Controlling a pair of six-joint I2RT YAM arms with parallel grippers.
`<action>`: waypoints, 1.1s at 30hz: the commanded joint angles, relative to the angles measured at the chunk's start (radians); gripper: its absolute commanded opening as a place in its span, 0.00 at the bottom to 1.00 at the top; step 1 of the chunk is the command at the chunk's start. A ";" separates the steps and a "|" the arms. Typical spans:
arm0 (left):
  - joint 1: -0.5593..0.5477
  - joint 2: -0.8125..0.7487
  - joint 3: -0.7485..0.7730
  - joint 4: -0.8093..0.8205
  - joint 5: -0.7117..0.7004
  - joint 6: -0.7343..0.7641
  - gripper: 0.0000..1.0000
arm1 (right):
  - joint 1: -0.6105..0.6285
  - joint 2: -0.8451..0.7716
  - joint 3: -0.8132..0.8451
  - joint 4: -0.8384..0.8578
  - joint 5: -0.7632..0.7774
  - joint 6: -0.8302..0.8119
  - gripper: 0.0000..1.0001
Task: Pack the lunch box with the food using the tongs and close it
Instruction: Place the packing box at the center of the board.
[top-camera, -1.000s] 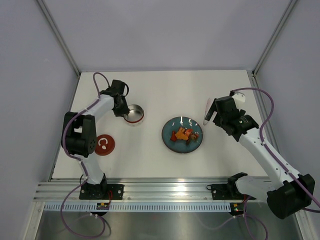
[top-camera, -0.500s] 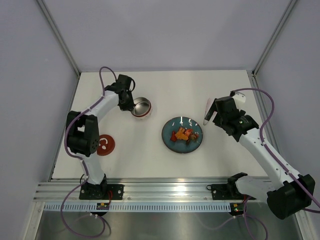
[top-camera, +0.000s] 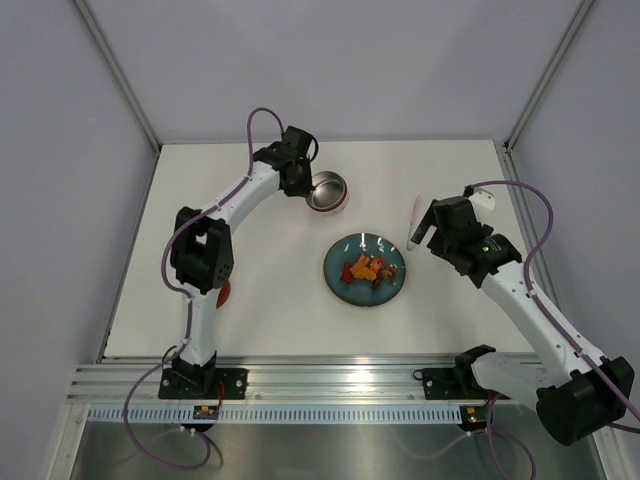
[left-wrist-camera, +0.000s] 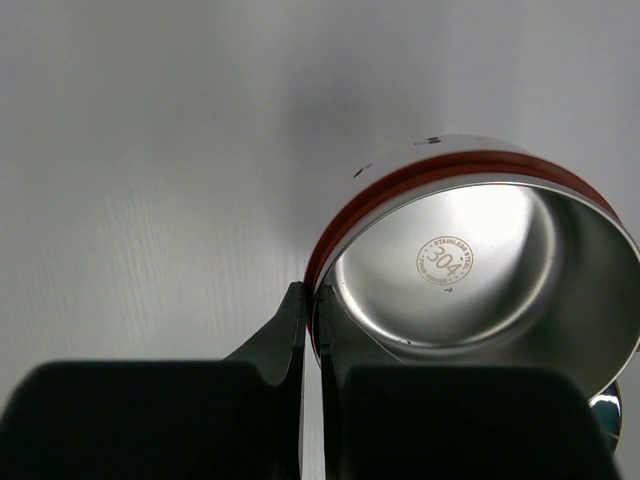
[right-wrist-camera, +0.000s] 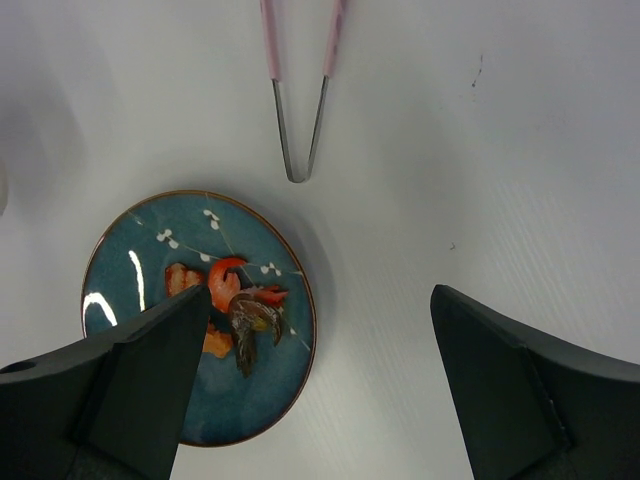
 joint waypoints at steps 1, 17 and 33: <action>-0.030 0.066 0.140 -0.013 0.001 -0.024 0.00 | 0.005 -0.048 -0.005 -0.044 0.025 0.033 0.99; -0.156 0.338 0.447 -0.061 -0.062 -0.047 0.00 | 0.004 -0.151 -0.063 -0.116 0.028 0.074 0.99; -0.185 0.369 0.459 -0.047 -0.016 -0.042 0.41 | 0.004 -0.172 -0.081 -0.130 0.035 0.103 0.99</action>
